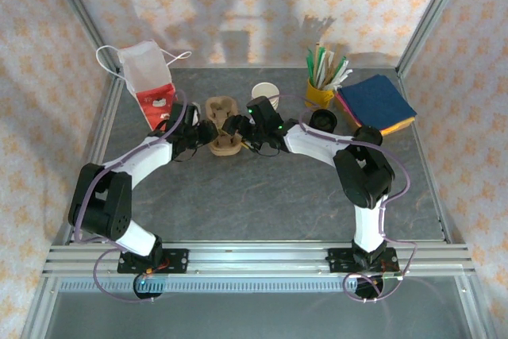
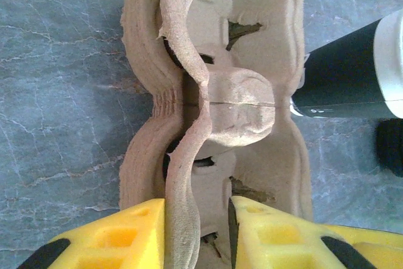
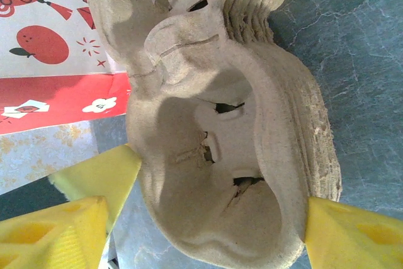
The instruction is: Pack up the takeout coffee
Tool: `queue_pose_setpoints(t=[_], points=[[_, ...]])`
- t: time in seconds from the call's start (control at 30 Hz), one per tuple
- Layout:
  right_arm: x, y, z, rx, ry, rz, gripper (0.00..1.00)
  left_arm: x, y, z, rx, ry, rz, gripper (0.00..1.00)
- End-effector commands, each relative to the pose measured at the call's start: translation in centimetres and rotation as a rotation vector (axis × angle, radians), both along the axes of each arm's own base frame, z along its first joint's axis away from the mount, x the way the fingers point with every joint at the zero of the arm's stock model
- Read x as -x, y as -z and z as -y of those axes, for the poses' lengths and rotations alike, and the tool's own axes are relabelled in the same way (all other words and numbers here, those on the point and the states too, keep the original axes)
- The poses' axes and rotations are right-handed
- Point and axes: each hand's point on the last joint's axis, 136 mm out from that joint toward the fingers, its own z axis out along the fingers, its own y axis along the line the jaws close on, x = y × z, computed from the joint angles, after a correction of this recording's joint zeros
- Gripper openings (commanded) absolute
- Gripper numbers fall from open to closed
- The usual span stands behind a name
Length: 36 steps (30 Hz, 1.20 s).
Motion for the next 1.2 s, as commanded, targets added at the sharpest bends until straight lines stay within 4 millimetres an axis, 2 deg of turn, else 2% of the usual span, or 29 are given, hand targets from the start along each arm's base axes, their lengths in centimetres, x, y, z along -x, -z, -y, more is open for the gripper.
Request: queue_pose_setpoints(t=[0.0, 0.27, 0.7, 0.93, 1.07, 1.17], points=[[0.0, -3.6, -0.8, -0.084, -0.016, 0.069, 0.79, 0.4, -1.5, 1.4, 0.069, 0.046, 0.031, 0.28], [-0.1, -4.0, -0.6, -0.086, -0.011, 0.077, 0.79, 0.7, -1.2, 1.4, 0.123, 0.036, 0.021, 0.23], [0.0, -4.0, -0.8, -0.096, -0.017, 0.076, 0.79, 1.3, -1.7, 2.0, 0.302, 0.019, 0.024, 0.22], [0.0, -3.9, -0.2, -0.057, -0.010, 0.089, 0.79, 1.3, -2.1, 0.9, 0.262, -0.012, 0.043, 0.15], [-0.3, -4.8, 0.6, -0.022, -0.002, 0.127, 0.79, 1.2, -2.4, 0.7, 0.248, -0.012, 0.051, 0.12], [-0.6, -6.7, 1.3, 0.002, 0.001, 0.191, 0.79, 1.2, -2.8, 0.5, 0.227, -0.008, 0.066, 0.11]])
